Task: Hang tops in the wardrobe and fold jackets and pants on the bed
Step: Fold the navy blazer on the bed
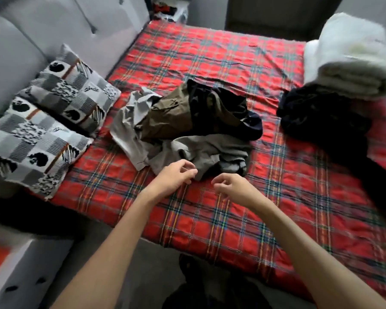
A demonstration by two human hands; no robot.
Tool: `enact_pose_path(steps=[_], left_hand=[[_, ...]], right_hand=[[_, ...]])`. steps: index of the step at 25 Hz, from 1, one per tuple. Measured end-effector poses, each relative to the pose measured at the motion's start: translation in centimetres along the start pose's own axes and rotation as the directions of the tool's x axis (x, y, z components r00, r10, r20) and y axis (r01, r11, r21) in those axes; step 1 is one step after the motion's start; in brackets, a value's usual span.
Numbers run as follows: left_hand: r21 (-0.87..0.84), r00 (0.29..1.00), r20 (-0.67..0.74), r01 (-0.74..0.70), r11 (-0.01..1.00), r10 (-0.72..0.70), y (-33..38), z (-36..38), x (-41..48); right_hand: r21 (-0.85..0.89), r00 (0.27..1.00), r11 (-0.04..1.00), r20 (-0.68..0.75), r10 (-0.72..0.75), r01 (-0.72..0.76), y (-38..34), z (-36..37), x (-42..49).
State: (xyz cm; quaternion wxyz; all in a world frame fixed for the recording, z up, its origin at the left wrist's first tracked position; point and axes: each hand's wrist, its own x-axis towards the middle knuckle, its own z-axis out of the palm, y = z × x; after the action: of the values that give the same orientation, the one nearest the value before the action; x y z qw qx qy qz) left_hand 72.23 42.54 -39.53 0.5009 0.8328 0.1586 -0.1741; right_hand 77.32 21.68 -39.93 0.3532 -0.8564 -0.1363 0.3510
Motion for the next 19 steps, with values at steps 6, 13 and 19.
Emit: enact_pose_path(steps=[6,13,19], left_hand=[[-0.007,0.985,0.171,0.019,1.0,-0.017,1.9,3.1,6.6],[-0.043,0.974,0.171,0.161,0.986,-0.151,1.0,3.8,10.2],[-0.094,0.966,0.223,0.153,0.984,-0.129,2.2,4.9,15.4]], right_hand=[[0.158,0.992,0.982,-0.064,0.113,-0.101,4.2,-1.2,2.3],[0.259,0.992,0.959,-0.017,0.122,-0.114,6.7,-2.0,7.2],[0.373,0.969,0.913,-0.108,0.222,-0.167,7.4,-4.1,8.8]])
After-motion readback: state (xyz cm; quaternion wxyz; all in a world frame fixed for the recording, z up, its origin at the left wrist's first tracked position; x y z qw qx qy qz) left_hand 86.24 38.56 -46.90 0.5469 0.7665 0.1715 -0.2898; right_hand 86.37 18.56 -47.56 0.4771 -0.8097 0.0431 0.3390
